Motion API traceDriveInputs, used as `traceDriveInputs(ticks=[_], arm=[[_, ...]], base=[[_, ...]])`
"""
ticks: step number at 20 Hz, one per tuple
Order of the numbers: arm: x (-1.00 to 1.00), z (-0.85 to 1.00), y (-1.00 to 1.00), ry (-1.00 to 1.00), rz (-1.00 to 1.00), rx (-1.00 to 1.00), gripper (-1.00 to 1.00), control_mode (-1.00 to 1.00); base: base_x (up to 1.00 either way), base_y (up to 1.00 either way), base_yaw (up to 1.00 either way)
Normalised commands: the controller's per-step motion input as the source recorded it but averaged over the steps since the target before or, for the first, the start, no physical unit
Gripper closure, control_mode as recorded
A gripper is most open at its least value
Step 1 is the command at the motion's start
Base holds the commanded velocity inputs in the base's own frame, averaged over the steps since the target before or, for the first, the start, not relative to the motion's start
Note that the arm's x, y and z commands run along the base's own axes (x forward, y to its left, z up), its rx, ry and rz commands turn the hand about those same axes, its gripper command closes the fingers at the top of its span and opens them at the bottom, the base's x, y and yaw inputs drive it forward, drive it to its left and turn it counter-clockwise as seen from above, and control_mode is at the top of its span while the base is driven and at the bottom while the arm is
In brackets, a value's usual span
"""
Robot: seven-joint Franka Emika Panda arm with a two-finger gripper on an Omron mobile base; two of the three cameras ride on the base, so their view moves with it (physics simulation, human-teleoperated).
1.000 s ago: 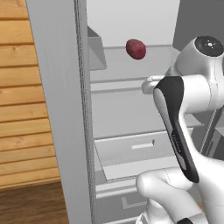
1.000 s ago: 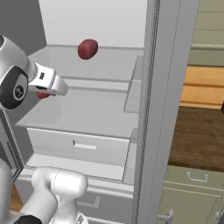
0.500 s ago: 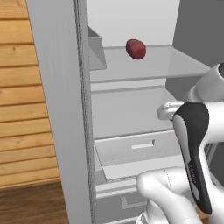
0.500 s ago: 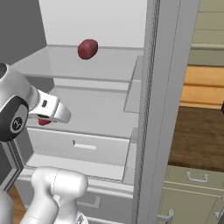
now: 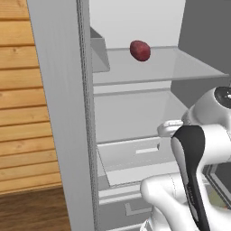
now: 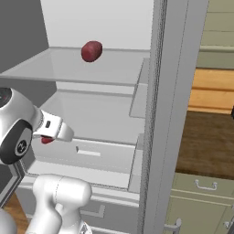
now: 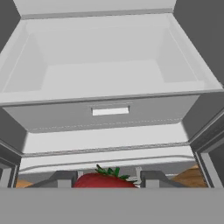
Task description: Take the strawberry from the fridge and place it on top of the pancake, located on the dining counter.
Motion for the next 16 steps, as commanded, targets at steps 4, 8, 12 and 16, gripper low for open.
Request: traceDriveInputs(ticks=[4,8,12,16], arm=[[0.06,-0.23,0.00,0.00,0.00,0.00,1.00,-1.00],[0.01,-0.03,0.00,0.00,0.00,0.00,1.00,-1.00],[0.00,0.00,0.00,0.00,0.00,0.00,1.00,-1.00],[0.00,0.00,0.01,0.00,0.00,0.00,1.00,-1.00]], base=[[0.00,0.00,0.00],[0.00,0.00,0.00],[0.00,0.00,0.00],[0.00,0.00,0.00]])
